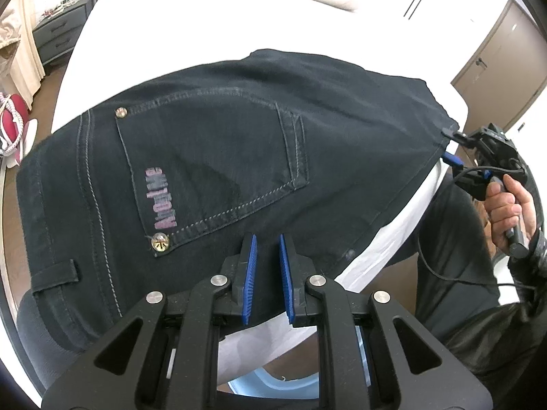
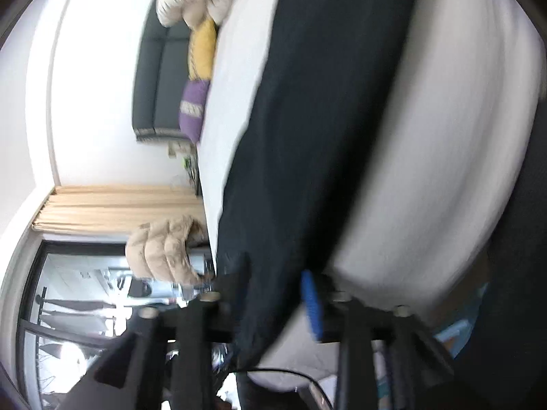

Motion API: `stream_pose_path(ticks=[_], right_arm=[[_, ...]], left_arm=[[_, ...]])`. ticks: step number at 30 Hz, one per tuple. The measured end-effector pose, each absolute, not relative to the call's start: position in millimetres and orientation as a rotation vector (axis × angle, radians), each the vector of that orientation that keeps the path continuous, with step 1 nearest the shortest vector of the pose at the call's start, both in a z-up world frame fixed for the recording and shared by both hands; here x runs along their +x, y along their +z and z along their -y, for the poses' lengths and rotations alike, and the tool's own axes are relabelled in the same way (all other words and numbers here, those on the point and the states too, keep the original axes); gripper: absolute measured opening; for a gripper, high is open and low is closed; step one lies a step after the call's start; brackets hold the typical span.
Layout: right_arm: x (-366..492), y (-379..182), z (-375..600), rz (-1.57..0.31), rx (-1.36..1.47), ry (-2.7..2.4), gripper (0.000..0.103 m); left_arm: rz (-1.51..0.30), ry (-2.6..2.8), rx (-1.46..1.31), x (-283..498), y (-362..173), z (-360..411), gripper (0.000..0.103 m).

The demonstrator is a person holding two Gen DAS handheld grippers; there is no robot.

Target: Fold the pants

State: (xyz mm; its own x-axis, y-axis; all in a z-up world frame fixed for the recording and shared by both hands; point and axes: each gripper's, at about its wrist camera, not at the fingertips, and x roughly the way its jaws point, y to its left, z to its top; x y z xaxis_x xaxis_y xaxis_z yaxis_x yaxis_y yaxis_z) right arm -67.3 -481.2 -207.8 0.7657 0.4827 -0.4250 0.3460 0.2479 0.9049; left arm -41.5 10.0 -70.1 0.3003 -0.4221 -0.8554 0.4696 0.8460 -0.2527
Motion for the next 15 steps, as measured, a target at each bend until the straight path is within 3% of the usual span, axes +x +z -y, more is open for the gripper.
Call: stream_pose_path(ticks=[2,3,5,7,9,13,15], right_arm=[[-65.3,-206.5,491.7,-0.731,1.351,0.079,0.031],[-64.3,-210.2,496.8,-0.738,1.364,0.065,0.019],[-68.9,-216.5,503.0,-0.757,1.390,0.027,0.006],[-81.2,-220.2,510.3,-0.758,1.434,0.015,0.010],[-96.2,-215.2,520.5,-0.755,1.433,-0.062,0.031],[-99.3,-169.3,535.5,-0.683,1.270,-0.091,0.030],[-76.4,-147.5,524.6,-0.691,1.189,0.008,0.019]], left_arm=[[-1.090,-0.594,0.041,-38.3,-60.2,-6.4,0.013],[-1.076,-0.596,0.032,-35.3,-55.2,-3.9,0.013],[-1.048,-0.601,0.010,-25.6,-45.5,4.0,0.013],[-1.037,-0.602,-0.018,-13.0,-40.5,13.3,0.013],[-1.037,-0.605,-0.036,0.3,-39.2,23.2,0.013],[-1.020,-0.633,-0.020,27.3,-35.4,55.6,0.013],[-1.027,-0.631,0.000,43.1,-37.0,74.1,0.013]])
